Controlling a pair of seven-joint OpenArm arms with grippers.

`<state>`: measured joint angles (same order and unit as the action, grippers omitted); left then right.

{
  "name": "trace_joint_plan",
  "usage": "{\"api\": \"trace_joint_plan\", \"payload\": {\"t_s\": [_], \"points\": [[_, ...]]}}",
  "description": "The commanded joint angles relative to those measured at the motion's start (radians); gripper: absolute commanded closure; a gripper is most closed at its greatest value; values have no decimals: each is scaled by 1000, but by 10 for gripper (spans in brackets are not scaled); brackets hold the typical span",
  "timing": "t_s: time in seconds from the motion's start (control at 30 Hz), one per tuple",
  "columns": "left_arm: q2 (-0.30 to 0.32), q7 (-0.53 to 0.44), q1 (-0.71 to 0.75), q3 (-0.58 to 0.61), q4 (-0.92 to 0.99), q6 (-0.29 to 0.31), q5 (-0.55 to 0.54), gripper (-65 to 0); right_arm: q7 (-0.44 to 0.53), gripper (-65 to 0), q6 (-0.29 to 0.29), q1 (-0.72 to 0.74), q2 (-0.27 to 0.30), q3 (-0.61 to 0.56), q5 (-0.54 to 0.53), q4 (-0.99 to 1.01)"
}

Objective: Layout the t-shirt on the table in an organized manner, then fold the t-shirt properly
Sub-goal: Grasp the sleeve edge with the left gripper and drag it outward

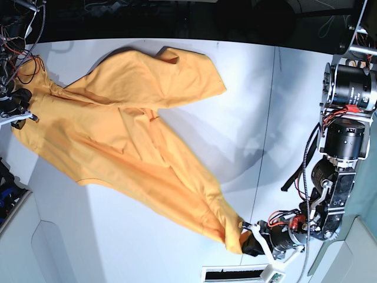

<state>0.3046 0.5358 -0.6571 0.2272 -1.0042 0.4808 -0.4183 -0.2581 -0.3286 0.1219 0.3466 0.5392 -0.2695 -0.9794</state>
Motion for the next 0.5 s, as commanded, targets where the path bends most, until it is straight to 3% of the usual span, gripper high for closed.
{"api": "trace_joint_plan", "payload": {"t_s": [0.0,0.07,0.13,0.27,0.33,0.47], "points": [[-3,-20,-28,-6,3,2,-29,-253,18,-71,-1,13,18,4,-14,-13],[-12,24,-10,-6,22,6,-66,-325,14,-163,0,13,16,4,-32,-13],[-10,113,12,-6,21,40,-127,-325,-6,-216,0,13,16,4,-50,-13],[18,287,81,-6,-13,217,-364,-325,-32,-221,-26,13,17,4,-80,-14],[47,325,146,-6,-77,217,-446,-325,-56,-221,-70,13,17,5,-103,-21],[103,345,326,-6,-281,217,-462,-325,-147,-221,-150,13,17,5,-173,-66]]}}
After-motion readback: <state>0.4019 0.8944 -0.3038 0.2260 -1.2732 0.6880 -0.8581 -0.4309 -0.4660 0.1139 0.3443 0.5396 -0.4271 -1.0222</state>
